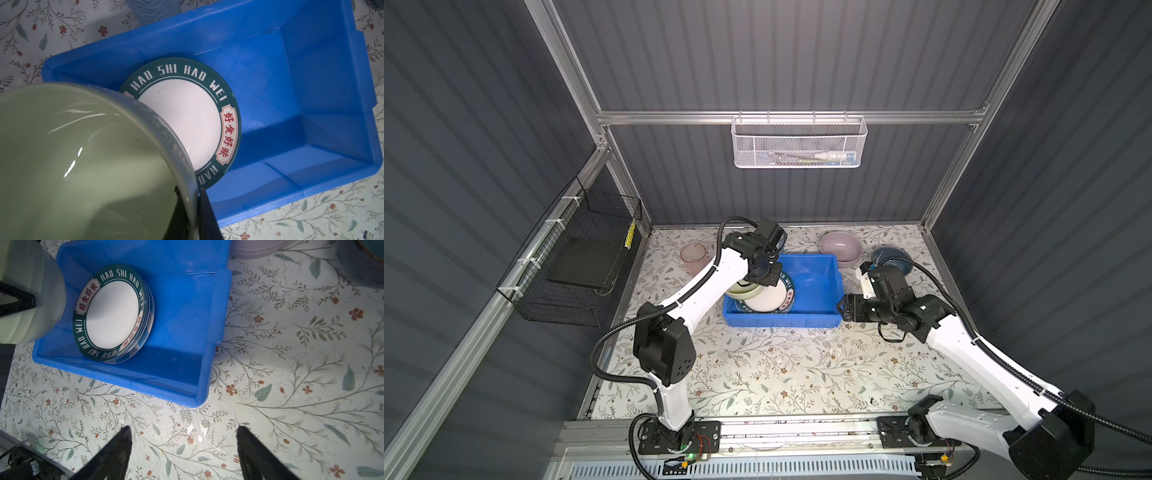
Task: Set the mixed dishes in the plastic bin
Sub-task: 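Carry the pale green bowl over the bin with the left gripper, then lower the pale green bowl onto the plates in the bin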
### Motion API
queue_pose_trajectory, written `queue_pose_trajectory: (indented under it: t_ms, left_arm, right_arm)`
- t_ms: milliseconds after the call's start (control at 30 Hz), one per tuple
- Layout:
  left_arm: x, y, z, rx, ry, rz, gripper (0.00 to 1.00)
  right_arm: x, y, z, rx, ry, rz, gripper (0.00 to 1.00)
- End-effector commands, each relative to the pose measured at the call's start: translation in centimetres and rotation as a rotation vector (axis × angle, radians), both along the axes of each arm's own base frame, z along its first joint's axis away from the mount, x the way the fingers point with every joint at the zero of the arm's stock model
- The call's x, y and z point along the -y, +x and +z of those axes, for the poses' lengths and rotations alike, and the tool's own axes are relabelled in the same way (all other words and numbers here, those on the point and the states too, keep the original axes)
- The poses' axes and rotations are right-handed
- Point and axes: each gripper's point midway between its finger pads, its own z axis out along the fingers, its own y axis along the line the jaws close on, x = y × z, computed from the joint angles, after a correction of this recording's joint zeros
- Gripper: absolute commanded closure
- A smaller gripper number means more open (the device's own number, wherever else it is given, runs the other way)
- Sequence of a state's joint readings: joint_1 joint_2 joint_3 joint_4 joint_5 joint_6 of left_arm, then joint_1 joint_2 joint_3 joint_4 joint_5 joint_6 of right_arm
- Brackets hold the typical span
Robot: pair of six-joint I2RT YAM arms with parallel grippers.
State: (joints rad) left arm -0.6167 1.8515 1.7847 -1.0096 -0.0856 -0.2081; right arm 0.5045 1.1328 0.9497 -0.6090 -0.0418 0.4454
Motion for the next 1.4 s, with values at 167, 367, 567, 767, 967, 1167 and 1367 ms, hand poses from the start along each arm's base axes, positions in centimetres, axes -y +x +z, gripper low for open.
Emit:
queue_pose_trajectory:
  t_ms: [167, 367, 567, 767, 967, 1167, 1367]
  left_arm:
    - [3.0, 2.2, -0.1, 0.012, -0.032, -0.091, 1.00]
    - [3.7, 2.3, -2.1, -0.028, -0.020, -0.109, 1.00]
    - [4.8, 2.1, -2.8, -0.058, -0.050, -0.124, 1.00]
    - [5.0, 1.9, -4.1, -0.079, -0.035, -0.131, 1.00]
    - [5.3, 2.0, -5.2, -0.101, -0.033, -0.133, 1.00]
    - [5.7, 1.9, -5.7, -0.118, -0.051, -0.134, 0.92]
    - [5.8, 1.6, -5.7, -0.127, -0.063, -0.133, 0.80]
  right_arm:
    - [1.5, -1.4, -0.9, -0.024, -0.016, -0.039, 0.20]
    - [2.0, -1.7, -1.1, -0.017, -0.019, -0.053, 0.19]
    - [2.1, -1.7, -1.5, -0.017, -0.014, -0.061, 0.19]
    - [2.2, -1.8, -1.7, -0.022, -0.016, -0.068, 0.19]
    - [2.3, -1.8, -1.7, -0.018, -0.020, -0.069, 0.19]
    - [2.6, -1.6, -1.3, 0.002, -0.030, -0.077, 0.19]
    - [2.4, -1.4, -1.4, -0.003, -0.024, -0.078, 0.19]
